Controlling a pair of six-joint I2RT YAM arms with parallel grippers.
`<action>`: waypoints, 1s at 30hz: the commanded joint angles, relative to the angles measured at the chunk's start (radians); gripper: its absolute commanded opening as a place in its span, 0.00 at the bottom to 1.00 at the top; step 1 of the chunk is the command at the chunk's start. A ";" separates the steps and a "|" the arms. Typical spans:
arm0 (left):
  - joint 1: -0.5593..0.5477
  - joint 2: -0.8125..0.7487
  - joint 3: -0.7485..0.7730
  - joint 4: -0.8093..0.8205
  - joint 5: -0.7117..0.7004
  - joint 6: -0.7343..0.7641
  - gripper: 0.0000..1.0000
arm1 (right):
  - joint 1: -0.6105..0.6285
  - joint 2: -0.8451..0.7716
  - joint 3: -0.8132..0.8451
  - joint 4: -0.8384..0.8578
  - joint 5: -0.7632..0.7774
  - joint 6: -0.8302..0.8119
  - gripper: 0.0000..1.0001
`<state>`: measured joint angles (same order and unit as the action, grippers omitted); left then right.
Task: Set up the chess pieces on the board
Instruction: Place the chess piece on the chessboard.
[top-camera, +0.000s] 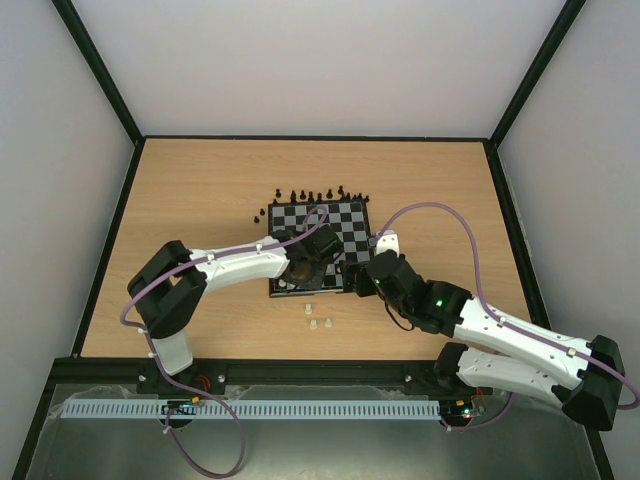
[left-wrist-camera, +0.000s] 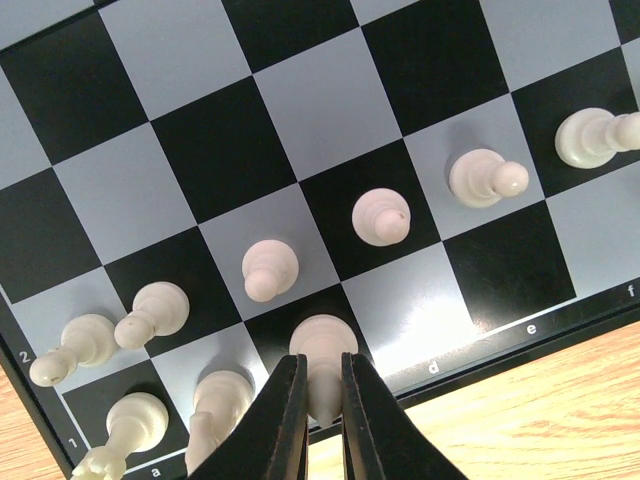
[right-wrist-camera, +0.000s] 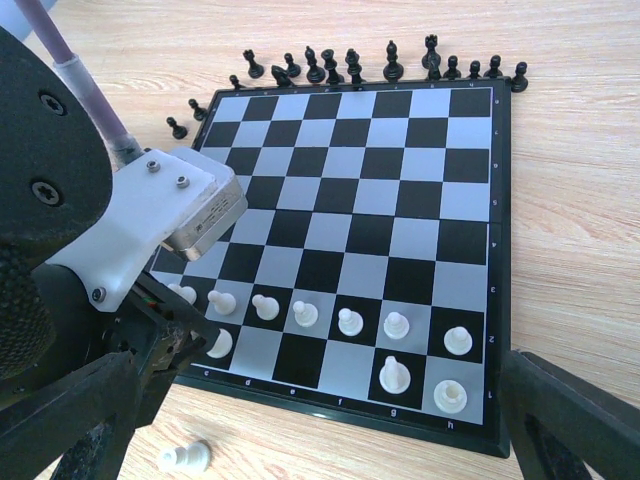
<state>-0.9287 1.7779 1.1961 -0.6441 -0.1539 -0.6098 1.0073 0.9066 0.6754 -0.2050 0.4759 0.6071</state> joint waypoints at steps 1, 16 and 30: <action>0.010 -0.014 -0.030 -0.048 -0.003 -0.001 0.08 | -0.002 0.007 -0.004 -0.007 0.007 0.005 0.99; 0.011 -0.020 -0.034 -0.037 0.007 -0.002 0.21 | -0.002 0.009 -0.002 -0.007 0.007 0.004 0.99; 0.007 -0.065 -0.002 -0.017 0.025 0.001 0.29 | -0.002 0.005 -0.002 -0.008 0.004 0.003 0.99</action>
<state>-0.9241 1.7638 1.1721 -0.6567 -0.1421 -0.6117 1.0073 0.9119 0.6754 -0.2047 0.4751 0.6067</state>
